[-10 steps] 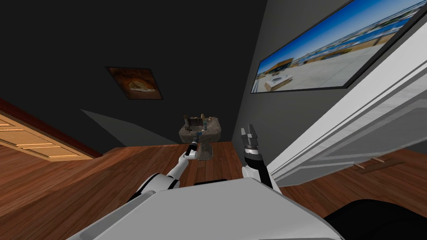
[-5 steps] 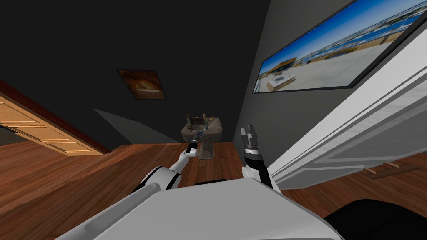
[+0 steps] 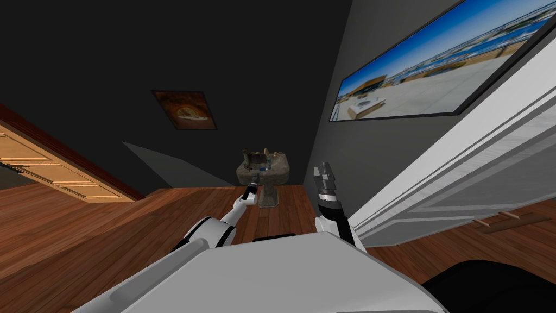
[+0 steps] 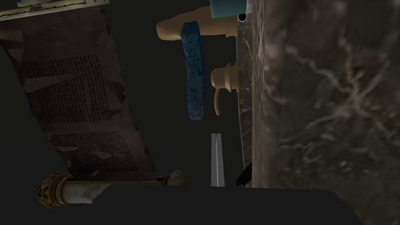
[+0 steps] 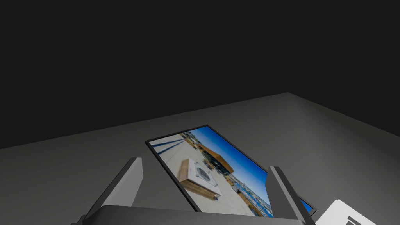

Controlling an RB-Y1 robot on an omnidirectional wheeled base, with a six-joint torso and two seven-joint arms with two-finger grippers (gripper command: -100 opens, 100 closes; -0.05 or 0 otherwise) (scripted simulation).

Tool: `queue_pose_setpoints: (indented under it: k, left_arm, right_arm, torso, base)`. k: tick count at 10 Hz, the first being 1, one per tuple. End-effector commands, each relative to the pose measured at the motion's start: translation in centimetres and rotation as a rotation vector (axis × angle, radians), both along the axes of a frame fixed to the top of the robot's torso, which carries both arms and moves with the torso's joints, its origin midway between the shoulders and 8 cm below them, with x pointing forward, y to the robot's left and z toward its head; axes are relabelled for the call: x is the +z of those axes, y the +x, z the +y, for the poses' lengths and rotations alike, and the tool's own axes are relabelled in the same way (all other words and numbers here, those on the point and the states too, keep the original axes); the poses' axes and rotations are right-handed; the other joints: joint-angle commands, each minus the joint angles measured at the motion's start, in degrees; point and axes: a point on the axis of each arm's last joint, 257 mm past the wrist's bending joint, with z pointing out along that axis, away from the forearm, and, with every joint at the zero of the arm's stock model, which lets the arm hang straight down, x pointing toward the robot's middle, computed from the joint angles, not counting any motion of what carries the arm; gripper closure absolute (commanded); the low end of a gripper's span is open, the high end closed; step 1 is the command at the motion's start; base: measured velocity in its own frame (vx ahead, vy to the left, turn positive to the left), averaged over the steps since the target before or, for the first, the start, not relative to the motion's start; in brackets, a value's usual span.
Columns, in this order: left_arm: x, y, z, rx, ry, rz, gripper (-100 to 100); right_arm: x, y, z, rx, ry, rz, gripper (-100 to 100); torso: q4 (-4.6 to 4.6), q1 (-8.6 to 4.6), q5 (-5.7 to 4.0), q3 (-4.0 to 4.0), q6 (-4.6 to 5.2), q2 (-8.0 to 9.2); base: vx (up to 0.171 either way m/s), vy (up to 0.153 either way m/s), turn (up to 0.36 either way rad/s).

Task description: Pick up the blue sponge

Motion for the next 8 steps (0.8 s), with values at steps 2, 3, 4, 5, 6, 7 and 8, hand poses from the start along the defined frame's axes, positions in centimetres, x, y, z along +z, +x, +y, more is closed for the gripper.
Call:
queue_pose_setpoints:
  k: [2,3,4,5,6,7,8]
  left_arm:
    - [0.7,0.9,0.4,-0.005,0.003,0.01,-100]
    - [0.9,1.2,0.4,-0.008,0.002,0.015,-100]
    - [1.4,1.8,0.2,-0.015,-0.001,0.027,-100]
    - [1.4,1.8,0.2,-0.015,-0.001,0.027,-100]
    - [1.4,1.8,0.2,-0.015,-0.001,0.027,-100]
    - [1.8,2.5,-0.1,-0.023,-0.006,0.041,-100]
    - [2.0,2.8,-0.2,-0.026,-0.008,0.05,-100]
  right_arm:
    - [0.0,0.0,0.0,0.0,0.0,0.0,0]
    - [0.0,0.0,0.0,0.0,0.0,0.0,0]
    - [0.0,0.0,0.0,0.0,0.0,0.0,0]
    - [0.0,0.0,0.0,0.0,0.0,0.0,0]
    - [0.0,0.0,0.0,0.0,0.0,0.0,0]
    - [0.0,0.0,0.0,0.0,0.0,0.0,0]
    - [0.0,0.0,0.0,0.0,0.0,0.0,0]
  torso:
    - [0.01,-0.02,-0.01,0.01,0.0,0.02]
    - [0.01,-0.05,-0.01,0.03,0.0,0.06]
    - [0.02,-0.05,-0.01,0.04,0.0,0.06]
    - [0.02,-0.07,-0.01,0.05,0.0,0.08]
    - [0.01,-0.06,-0.01,0.03,0.03,0.05]
    - [0.0,-0.05,0.0,0.01,0.03,0.01]
    - [0.01,-0.06,-0.01,0.0,0.05,0.0]
  base:
    - [-0.016,-0.011,0.007]
    - [-0.018,-0.014,0.007]
    - [-0.022,-0.018,0.007]
    - [-0.021,-0.013,0.012]
    - [-0.012,-0.006,-0.004]
    - [-0.018,-0.01,0.008]
    - [-0.025,-0.018,0.011]
